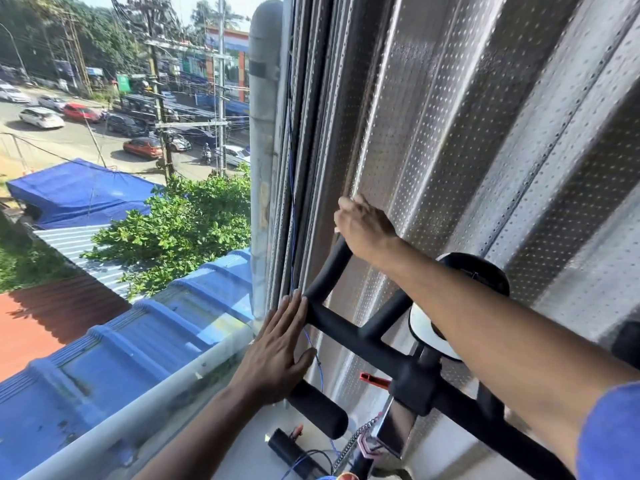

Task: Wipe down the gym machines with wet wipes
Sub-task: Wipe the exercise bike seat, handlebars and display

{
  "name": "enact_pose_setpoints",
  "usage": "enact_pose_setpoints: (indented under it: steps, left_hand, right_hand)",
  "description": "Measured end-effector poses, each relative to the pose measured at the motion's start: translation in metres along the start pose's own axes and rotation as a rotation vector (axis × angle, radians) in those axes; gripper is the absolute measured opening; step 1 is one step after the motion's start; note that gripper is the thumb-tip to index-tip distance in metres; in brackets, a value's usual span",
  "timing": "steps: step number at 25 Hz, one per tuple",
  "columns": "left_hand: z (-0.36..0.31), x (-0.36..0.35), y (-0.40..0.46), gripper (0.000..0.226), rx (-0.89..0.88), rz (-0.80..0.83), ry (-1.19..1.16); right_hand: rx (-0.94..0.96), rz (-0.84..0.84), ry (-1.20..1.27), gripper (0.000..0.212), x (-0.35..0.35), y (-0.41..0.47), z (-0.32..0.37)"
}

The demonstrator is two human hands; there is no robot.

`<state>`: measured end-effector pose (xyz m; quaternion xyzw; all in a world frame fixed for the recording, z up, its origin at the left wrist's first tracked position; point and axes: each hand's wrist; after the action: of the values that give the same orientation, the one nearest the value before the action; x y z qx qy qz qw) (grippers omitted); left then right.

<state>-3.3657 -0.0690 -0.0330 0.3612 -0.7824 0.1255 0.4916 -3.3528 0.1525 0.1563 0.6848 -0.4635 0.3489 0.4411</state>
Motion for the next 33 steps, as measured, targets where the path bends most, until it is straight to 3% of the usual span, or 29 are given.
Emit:
enact_pose_setpoints:
  steps: [5,9,13,16,18,20,22,24,28,33]
  left_hand:
    - [-0.026,0.006,0.018,0.082,0.058,-0.006,-0.11]
    - [-0.037,0.002,0.024,0.076,0.108,-0.096,-0.031]
    - [-0.036,0.0,0.023,0.077,0.111,-0.091,0.03]
    - [-0.035,0.0,0.026,0.072,0.117,-0.107,0.063]
    - [-0.037,-0.001,0.025,0.073,0.133,-0.119,0.107]
    - [-0.038,-0.001,0.023,0.073,0.142,-0.11,0.124]
    - [-0.038,-0.001,0.024,0.073,0.15,-0.106,0.107]
    - [-0.037,0.0,0.025,0.073,0.165,-0.097,0.09]
    - [-0.037,-0.001,0.021,0.073,0.19,-0.107,0.108]
    - [-0.043,0.0,0.015,0.071,0.211,-0.101,0.12]
  right_hand:
    - [0.084,0.051,0.072,0.025,0.031,0.01,-0.07]
    - [0.224,0.028,0.333,0.018,0.021,-0.008,-0.085]
    - [0.375,0.102,0.303,0.019,0.013,0.01,-0.095]
    - [0.239,0.068,0.555,0.018,0.005,0.015,-0.124]
    - [0.077,-0.006,0.957,0.012,-0.011,0.01,-0.135]
    - [-0.143,-0.197,1.412,0.011,-0.032,-0.002,-0.133]
    - [-0.283,-0.391,1.749,0.032,-0.059,-0.018,-0.123]
    - [-0.355,-0.559,2.011,0.039,-0.081,-0.028,-0.107]
    - [-0.397,-0.812,2.178,0.024,-0.104,-0.033,-0.087]
    - [-0.32,-0.677,2.116,0.042,-0.11,-0.028,-0.086]
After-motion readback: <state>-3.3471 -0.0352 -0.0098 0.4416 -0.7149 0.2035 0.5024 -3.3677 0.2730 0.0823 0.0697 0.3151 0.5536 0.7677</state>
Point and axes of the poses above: each hand's wrist, its own y-axis towards the middle knuckle, its own x-axis out of the back of the hand, z = x × y, and after that the axes turned 15 degrees about x, right-handed
